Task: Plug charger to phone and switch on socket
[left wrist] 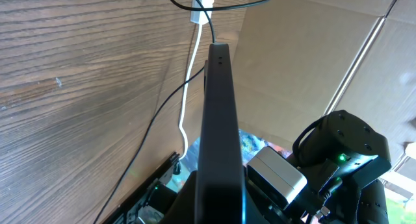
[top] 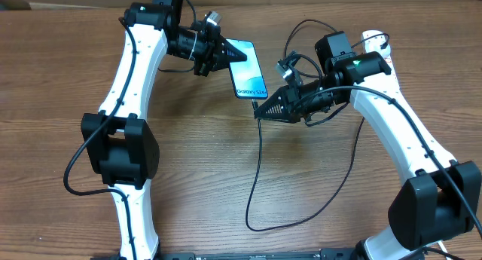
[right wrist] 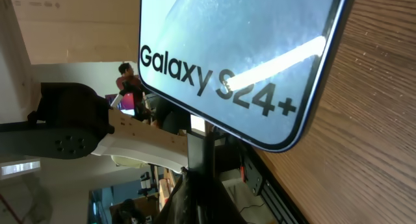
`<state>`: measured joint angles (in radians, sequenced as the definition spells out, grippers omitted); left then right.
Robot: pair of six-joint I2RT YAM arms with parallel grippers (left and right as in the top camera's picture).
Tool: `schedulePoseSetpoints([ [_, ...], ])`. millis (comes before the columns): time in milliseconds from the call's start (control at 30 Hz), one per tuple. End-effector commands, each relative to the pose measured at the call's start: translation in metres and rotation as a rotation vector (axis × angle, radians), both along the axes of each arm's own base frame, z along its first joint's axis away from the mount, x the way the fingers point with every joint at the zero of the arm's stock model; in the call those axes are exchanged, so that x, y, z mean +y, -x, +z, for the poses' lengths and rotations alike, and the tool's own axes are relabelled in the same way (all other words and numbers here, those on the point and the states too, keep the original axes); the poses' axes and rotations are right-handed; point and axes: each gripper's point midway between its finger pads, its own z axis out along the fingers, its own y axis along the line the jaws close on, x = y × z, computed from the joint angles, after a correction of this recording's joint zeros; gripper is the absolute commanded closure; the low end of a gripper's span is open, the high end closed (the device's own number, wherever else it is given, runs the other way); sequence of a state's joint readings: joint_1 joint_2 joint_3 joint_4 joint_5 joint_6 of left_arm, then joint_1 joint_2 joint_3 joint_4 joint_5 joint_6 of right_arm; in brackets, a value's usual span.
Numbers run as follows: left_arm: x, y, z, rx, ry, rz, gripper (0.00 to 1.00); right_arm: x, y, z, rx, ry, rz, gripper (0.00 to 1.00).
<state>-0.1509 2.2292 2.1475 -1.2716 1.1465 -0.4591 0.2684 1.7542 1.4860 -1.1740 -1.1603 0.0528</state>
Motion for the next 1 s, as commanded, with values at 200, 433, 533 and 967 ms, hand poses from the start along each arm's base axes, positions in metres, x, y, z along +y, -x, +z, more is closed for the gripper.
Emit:
schedulePoseSetpoints([
  [200, -0.0061, 0.0065, 0.0247, -0.053, 0.063, -0.03, 0.96, -0.0006, 0.0021, 0.0119, -0.035, -0.01, -0.002, 0.96],
  [433, -0.006, 0.0072, 0.0246, -0.047, 0.062, -0.03, 0.96, -0.0006, 0.0021, 0.0119, -0.035, -0.01, -0.002, 0.96],
  [533, -0.0059, 0.0075, 0.0245, -0.045, 0.062, -0.03, 0.96, -0.0006, 0.0021, 0.0119, -0.035, -0.01, -0.002, 0.96],
  [967, -0.0059, 0.0074, 0.0244, -0.046, 0.062, -0.03, 0.96, -0.0003, 0.0009, 0.0122, -0.021, -0.008, -0.011, 0.96],
])
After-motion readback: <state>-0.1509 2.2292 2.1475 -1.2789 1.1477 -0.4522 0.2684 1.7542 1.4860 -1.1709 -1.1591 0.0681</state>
